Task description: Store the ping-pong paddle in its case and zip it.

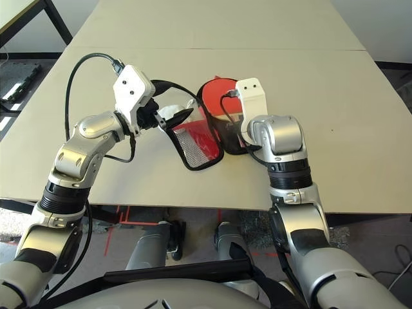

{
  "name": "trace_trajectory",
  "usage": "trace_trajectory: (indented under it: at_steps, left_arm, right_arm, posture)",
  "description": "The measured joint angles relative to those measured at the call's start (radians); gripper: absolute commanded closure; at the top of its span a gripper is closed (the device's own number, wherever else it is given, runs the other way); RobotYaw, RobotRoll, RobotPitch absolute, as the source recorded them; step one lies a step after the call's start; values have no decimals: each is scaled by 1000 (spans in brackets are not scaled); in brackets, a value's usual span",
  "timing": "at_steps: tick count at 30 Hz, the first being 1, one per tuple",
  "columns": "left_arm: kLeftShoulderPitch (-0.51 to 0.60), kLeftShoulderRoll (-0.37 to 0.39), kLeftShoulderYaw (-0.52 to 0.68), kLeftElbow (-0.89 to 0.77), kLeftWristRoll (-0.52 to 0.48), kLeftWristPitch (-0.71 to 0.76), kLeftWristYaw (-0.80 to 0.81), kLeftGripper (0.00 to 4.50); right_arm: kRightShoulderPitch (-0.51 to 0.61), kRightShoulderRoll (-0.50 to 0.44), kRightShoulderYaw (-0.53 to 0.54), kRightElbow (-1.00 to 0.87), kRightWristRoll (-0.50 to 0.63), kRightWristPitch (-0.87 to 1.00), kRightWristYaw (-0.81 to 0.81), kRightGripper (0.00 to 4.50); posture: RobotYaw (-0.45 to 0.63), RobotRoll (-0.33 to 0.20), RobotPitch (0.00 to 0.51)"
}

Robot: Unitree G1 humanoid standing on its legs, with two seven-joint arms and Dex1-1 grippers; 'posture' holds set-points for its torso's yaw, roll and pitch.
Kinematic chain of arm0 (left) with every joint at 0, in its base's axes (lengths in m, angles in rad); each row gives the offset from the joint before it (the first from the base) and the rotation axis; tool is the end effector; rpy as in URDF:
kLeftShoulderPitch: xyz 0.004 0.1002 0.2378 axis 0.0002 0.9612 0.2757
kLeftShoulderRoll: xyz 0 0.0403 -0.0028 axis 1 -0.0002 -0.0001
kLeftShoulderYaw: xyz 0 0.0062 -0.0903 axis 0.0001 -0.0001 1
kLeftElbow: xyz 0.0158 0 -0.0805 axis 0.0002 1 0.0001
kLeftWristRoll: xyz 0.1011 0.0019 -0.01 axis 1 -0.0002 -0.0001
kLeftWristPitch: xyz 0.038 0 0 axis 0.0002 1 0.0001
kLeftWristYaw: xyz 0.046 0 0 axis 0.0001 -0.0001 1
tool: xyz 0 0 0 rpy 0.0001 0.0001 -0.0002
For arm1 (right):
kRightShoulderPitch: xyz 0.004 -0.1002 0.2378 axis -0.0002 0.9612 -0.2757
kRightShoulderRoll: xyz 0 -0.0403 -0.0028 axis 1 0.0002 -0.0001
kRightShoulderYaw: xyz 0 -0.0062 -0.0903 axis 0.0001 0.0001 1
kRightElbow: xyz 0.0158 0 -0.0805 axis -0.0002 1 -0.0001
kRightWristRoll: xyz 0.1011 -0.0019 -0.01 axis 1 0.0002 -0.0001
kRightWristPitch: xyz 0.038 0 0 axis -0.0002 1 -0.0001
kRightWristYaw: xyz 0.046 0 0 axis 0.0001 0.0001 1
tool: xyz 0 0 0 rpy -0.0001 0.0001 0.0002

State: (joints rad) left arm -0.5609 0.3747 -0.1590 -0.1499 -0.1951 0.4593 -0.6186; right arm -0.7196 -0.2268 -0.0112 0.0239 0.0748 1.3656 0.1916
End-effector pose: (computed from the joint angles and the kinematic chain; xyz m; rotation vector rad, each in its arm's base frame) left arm 0.2704 0.1419 0.1915 0.3232 -0.1077 -0.8538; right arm 0.2867 -0.1522 0.1743 -0.1276 0.6947 0.1958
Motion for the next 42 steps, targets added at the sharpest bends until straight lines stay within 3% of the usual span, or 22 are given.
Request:
trace_trajectory:
  at_steps: [5, 12, 15, 21, 25, 29, 36, 42]
  left_arm:
    - [0, -1, 0, 0, 0, 0, 0, 0]
    - [0, -2, 0, 0, 1, -1, 0, 0]
    - [0, 0, 0, 0, 1, -1, 0, 0]
    - [-19, 22, 3, -5, -3, 16, -1, 0]
    - [-128, 35, 45, -31, -29, 58, -2, 0]
    - [-200, 117, 81, -44, -36, 68, -22, 0]
    - [-109, 291, 115, -19, -34, 70, -98, 0]
    - [-17, 335, 137, 12, -27, 53, -128, 0]
  right_arm:
    - [0, 8, -9, 0, 0, 0, -24, 3436]
    - [1, 7, -53, 2, 33, 13, -9, 1027]
    - [1, -46, -55, -9, 87, 42, 57, 36]
    - [0, -186, -40, -38, 159, 2, 188, 36]
    - [-20, -267, -33, -14, 190, -75, 283, 36]
    - [-33, -330, -14, 24, 217, -159, 376, 36]
    - [-40, -387, -12, 191, 222, -355, 496, 36]
    - [-44, -421, 21, 323, 184, -640, 626, 36]
  posture:
    - [73, 0, 149]
    - [75, 0, 152]
    - [76, 0, 153]
    - [78, 0, 153]
    - [84, 0, 150]
    - [90, 0, 148]
    - [103, 0, 151]
    - [100, 0, 151]
